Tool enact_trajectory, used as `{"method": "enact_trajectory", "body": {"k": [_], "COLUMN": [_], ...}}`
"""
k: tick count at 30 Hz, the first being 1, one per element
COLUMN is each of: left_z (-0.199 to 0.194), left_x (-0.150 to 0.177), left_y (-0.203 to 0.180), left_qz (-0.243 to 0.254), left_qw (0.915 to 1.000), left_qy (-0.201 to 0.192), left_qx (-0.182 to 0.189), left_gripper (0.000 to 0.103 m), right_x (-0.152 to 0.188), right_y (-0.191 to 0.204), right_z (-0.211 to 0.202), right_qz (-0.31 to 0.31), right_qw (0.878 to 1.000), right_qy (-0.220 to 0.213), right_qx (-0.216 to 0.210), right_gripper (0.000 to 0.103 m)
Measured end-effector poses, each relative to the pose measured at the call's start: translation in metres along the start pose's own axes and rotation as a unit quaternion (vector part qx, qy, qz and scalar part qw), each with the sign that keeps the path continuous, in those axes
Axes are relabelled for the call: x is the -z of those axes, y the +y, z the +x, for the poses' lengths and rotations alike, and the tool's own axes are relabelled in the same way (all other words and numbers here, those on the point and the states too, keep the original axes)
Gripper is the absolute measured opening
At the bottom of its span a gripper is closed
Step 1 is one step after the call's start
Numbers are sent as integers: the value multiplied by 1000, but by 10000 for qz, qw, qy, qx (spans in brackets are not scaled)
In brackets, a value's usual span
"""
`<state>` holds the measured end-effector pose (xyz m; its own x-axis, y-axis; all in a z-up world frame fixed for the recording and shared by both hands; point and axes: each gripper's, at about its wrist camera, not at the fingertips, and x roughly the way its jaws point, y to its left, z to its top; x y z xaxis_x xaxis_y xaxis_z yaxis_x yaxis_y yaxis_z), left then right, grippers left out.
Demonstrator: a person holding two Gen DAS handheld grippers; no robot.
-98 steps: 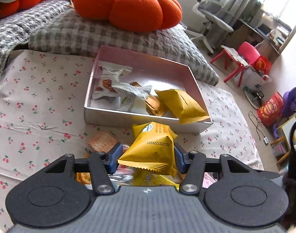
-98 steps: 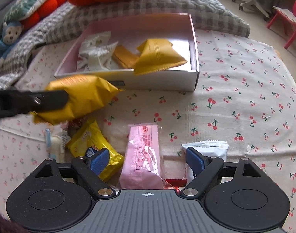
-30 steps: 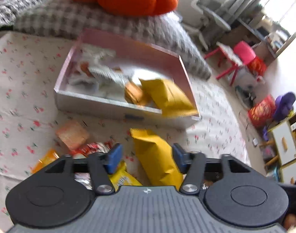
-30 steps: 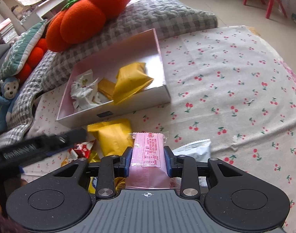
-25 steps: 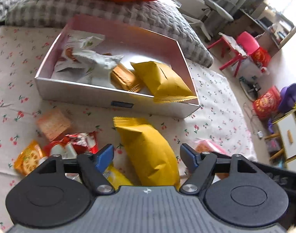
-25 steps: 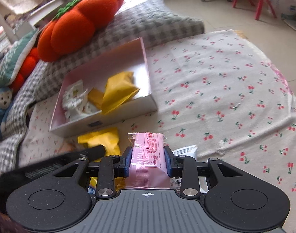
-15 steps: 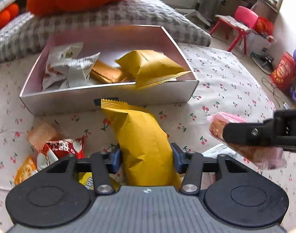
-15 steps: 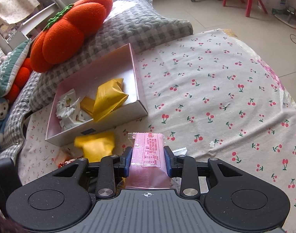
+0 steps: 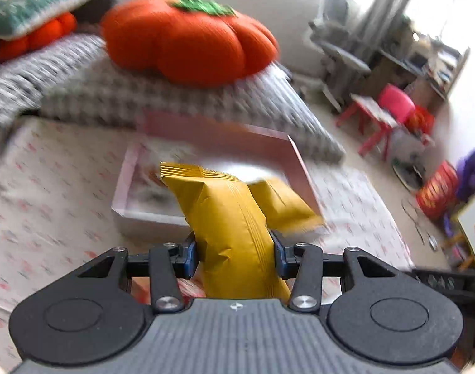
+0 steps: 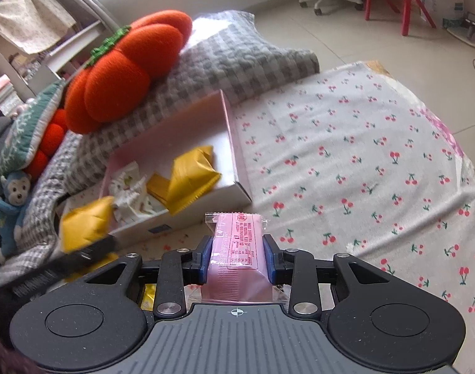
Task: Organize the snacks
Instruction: 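Carry the yellow bag and pink packet over the box with both grippers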
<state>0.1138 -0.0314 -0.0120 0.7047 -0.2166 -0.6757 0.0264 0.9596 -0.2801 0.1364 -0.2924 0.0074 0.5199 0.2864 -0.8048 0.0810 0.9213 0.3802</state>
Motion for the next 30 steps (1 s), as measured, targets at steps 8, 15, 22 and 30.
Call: {"method": "enact_trajectory", "body": {"k": [8, 15, 22, 30], "left_z": [3, 16, 45, 62], "left_x": [-20, -24, -27, -34], "left_y": [48, 47, 53, 61], "left_qz": [-664, -412, -444, -367], "left_qw": [9977, 9991, 9984, 9983], "left_qy": [-69, 78, 341, 441], "left_qx": [-110, -25, -45, -65], "left_gripper": [42, 42, 42, 42], "right_x": [-4, -13, -22, -38], "right_y": [14, 35, 50, 64], "right_z": [5, 20, 49, 83], "right_qz": [-135, -270, 39, 279], "right_qw": [9998, 9985, 9946, 9935], "right_qy": [-9, 25, 249, 451], "right_qx": [-132, -484, -1007, -1010], "right_gripper": [32, 32, 32, 32]}}
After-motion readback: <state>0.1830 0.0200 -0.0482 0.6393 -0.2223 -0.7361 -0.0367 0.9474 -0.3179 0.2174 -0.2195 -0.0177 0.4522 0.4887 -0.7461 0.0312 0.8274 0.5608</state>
